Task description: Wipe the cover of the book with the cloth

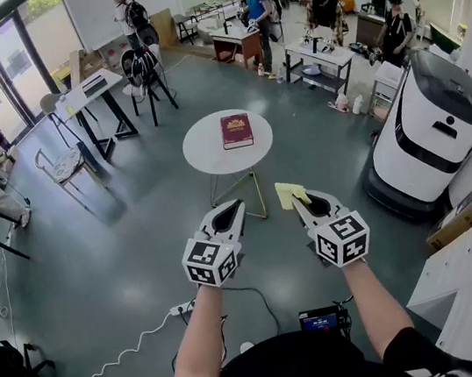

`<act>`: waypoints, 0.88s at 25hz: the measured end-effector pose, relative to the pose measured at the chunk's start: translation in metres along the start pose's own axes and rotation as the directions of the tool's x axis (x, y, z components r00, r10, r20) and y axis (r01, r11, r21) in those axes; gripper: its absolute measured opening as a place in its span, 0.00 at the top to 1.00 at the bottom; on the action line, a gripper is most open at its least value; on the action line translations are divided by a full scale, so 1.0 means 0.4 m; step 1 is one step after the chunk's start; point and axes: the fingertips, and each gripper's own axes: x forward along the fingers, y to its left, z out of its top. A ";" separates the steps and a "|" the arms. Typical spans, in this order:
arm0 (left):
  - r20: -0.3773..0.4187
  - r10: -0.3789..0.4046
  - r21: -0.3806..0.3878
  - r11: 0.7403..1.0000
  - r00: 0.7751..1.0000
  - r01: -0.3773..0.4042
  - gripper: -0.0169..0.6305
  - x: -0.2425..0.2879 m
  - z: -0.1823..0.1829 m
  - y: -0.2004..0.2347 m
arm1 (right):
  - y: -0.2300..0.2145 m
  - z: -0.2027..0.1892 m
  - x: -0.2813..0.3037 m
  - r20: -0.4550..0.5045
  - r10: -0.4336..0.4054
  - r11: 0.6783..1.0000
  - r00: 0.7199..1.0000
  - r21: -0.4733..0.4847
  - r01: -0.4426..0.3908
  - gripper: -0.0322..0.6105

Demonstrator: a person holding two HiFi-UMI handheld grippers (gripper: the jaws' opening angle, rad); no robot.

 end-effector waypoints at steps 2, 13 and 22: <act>0.002 -0.001 -0.001 1.000 1.000 0.001 0.97 -0.002 0.003 0.004 | 0.001 0.007 0.004 0.009 -0.005 1.000 1.000 -0.003 0.005 0.81; -0.003 -0.008 0.001 1.000 1.000 0.008 0.97 0.002 0.009 -0.005 | 0.002 0.018 -0.003 0.034 0.012 1.000 0.999 0.024 -0.013 0.81; -0.011 0.000 0.000 1.000 1.000 0.000 0.97 0.029 0.010 -0.020 | -0.038 0.022 -0.017 0.047 0.013 0.999 0.999 0.037 -0.015 0.81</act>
